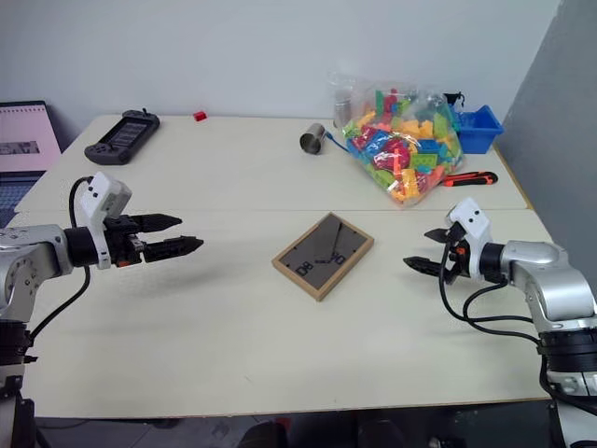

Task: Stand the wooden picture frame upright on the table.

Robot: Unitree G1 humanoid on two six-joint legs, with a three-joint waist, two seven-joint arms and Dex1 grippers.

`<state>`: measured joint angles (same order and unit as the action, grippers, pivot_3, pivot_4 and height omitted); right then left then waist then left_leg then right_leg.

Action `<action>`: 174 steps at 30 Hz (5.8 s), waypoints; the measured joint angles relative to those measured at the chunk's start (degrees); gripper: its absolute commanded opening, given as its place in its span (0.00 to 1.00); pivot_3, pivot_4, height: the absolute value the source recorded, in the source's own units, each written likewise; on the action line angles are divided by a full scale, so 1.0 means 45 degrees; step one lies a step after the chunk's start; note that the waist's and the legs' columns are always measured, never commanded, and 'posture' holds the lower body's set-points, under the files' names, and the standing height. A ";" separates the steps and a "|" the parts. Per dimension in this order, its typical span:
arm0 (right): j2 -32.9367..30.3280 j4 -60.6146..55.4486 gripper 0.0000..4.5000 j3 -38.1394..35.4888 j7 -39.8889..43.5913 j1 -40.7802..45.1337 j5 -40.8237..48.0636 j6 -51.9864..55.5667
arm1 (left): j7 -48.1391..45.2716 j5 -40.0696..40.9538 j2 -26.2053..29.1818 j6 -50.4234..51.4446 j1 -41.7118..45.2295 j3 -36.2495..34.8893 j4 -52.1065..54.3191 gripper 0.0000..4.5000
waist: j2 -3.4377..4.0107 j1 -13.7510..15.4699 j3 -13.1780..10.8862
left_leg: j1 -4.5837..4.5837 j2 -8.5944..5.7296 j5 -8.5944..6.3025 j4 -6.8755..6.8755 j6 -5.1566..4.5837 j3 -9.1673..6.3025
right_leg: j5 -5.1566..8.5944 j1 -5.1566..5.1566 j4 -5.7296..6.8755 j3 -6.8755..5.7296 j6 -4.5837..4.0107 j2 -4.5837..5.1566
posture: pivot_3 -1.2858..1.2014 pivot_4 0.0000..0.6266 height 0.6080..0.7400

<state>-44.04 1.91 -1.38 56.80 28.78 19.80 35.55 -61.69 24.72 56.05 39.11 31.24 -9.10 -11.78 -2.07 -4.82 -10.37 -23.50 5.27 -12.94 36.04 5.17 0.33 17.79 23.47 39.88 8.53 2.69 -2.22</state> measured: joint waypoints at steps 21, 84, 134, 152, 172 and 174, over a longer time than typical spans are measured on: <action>0.0071 -0.0226 0.99 0.0003 -0.0115 -0.0009 -0.0083 0.0029 | 0.0441 -0.0223 -0.0282 -0.0407 0.0211 -0.0002 -0.0434 1.00 | 0.0000 0.0022 0.0000 | -0.0020 0.0002 0.0002 0.0016 0.0000 -0.0041 | -0.0002 0.0001 0.0021 -0.0046 -0.0003 0.0000 | 0.52 0.24 1.00; 0.6010 0.2888 0.00 0.2358 -0.5180 0.1910 -0.3376 -0.1413 | 0.2305 -0.1854 -0.5995 0.0236 -0.0918 0.2931 0.2059 0.00 | 0.0004 0.0009 0.0004 | -0.0077 -0.0036 0.0004 0.0194 0.0002 -0.0124 | -0.0007 0.0000 0.0204 -0.0050 -0.0001 0.0003 | 0.52 0.24 1.00; 0.6873 0.1095 0.00 0.3629 -0.1793 0.1807 -0.3067 -0.0448 | 0.4347 -0.1638 -0.4746 0.1212 -0.2554 0.0901 0.3482 0.00 | 0.0005 -0.0046 0.0004 | -0.0083 -0.0100 0.0004 0.0187 -0.0002 -0.0255 | 0.0000 -0.0020 0.0201 -0.0070 -0.0007 0.0012 | 0.52 0.24 1.00; 0.6497 0.1106 0.00 0.4534 -0.1427 0.1815 -0.3225 -0.0416 | 0.4311 -0.1645 -0.4516 0.1236 -0.2333 0.1047 0.3311 0.00 | 0.0005 -0.0021 0.0004 | -0.0090 -0.0103 0.0004 0.0188 -0.0003 -0.0262 | 0.0001 -0.0020 0.0198 -0.0075 -0.0008 0.0012 | 0.52 0.24 1.00; 0.6314 0.1434 0.00 0.4320 -0.1812 0.1959 -0.3232 -0.0534 | 0.3991 -0.1576 -0.4399 0.1263 -0.2443 0.1081 0.3530 0.00 | 0.0005 0.0002 0.0003 | -0.0095 -0.0104 0.0004 0.0187 -0.0002 -0.0263 | 0.0001 -0.0020 0.0194 -0.0074 -0.0009 0.0013 | 0.52 0.24 1.00; 0.6040 0.1434 0.00 0.4344 -0.1685 0.1957 -0.3232 -0.0695 | 0.3727 -0.1548 -0.4321 0.1068 -0.2443 0.1107 0.3471 0.00 | 0.0005 0.0002 0.0003 | -0.0096 -0.0105 0.0004 0.0188 -0.0003 -0.0263 | 0.0002 -0.0020 0.0193 -0.0074 -0.0009 0.0013 | 0.52 0.24 1.00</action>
<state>-16.86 8.36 18.17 49.22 37.59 5.26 32.42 -44.92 17.76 36.60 43.91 20.25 -4.12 3.84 -2.05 -4.81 -10.35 -23.94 4.80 -12.93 36.89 5.16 -0.86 17.80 23.38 40.74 8.20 2.65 -2.16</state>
